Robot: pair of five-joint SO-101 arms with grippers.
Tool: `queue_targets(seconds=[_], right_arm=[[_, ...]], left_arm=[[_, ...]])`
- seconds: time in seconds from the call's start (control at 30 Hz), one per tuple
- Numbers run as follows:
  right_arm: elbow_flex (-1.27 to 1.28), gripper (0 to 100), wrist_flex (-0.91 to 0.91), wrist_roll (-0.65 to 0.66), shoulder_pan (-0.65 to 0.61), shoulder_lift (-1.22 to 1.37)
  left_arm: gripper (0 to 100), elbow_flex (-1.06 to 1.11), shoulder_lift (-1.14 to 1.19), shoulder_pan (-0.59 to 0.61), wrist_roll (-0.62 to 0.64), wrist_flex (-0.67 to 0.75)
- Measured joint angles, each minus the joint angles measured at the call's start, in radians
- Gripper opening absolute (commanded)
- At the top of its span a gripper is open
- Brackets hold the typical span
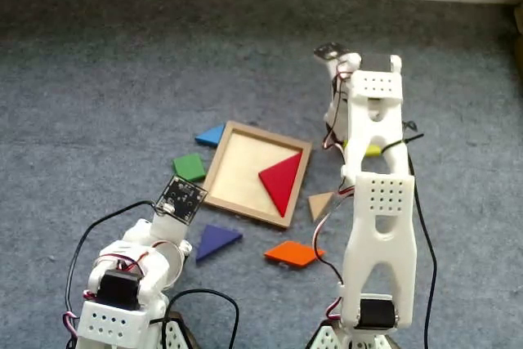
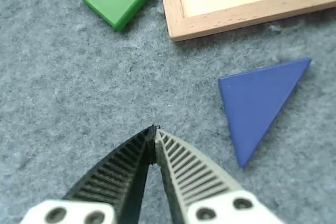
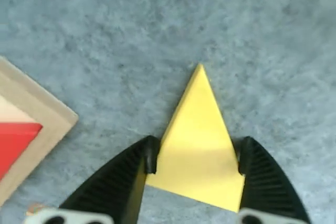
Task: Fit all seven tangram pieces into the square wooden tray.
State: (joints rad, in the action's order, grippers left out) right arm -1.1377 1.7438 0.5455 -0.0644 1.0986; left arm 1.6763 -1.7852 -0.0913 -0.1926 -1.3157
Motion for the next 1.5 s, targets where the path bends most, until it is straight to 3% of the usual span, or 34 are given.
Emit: queue_targets(seconds=[0.27, 0.43, 0.67, 0.9, 1.1, 1.5], right_arm=[[0.0, 22.8, 0.0, -0.344, 0.0, 0.0], [0.0, 24.2, 0.0, -0.4, 0.0, 0.0], [0.169, 40.3, 0.0, -0.328, -0.009, -0.138], [0.493, 40.5, 0.0, -0.155, -0.063, -0.364], [0.568, 40.4, 0.0, -0.014, -0.063, -0.381], [0.568, 40.4, -0.104, 0.037, -0.048, -0.324]], left_arm=[[1, 0.0, 0.0, 0.0, 0.0, 0.0], [1, 0.0, 0.0, 0.0, 0.0, 0.0], [1, 0.0, 0.0, 0.0, 0.0, 0.0], [1, 0.0, 0.0, 0.0, 0.0, 0.0], [1, 0.0, 0.0, 0.0, 0.0, 0.0], [1, 0.0, 0.0, 0.0, 0.0, 0.0]])
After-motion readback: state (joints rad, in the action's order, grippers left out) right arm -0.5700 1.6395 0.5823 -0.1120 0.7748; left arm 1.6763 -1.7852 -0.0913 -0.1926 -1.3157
